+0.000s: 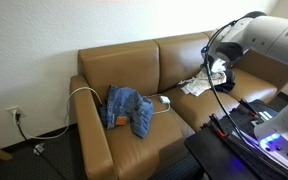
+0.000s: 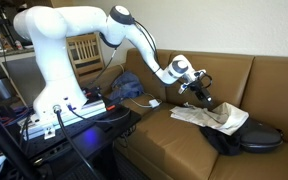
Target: Move the clothing to the left side of the sofa
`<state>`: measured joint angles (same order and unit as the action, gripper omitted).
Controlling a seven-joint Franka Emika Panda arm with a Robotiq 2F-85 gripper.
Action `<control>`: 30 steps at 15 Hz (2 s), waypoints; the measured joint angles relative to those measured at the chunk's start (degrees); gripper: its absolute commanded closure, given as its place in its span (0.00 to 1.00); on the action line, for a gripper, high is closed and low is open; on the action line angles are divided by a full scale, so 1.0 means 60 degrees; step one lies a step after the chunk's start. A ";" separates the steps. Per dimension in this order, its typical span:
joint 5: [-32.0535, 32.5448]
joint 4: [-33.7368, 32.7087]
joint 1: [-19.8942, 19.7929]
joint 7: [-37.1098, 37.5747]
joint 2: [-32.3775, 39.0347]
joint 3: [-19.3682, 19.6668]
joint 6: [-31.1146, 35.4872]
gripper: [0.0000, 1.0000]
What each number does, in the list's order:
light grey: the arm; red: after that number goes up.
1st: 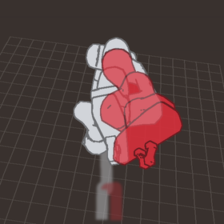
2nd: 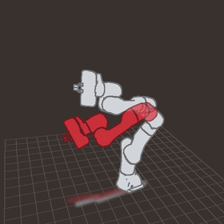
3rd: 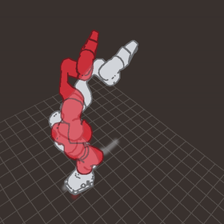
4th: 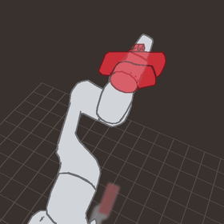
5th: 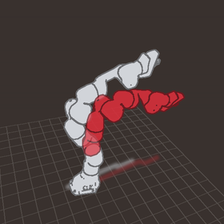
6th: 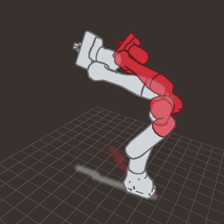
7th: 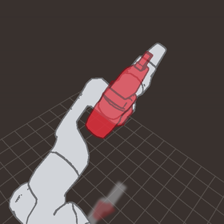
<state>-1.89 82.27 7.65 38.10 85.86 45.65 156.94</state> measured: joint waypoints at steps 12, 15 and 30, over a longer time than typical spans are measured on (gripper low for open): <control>-0.0451 -0.2844 -0.3043 -0.0037 -0.0045 -0.2386 -0.1075 0.00; -0.0252 -0.2857 -0.3194 -0.0207 -0.0040 -0.2675 -0.0983 0.00; 0.2508 -0.2764 -0.5128 0.1911 0.0008 -0.4644 -0.1309 0.00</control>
<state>13.16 65.68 -23.11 49.57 85.91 17.79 149.09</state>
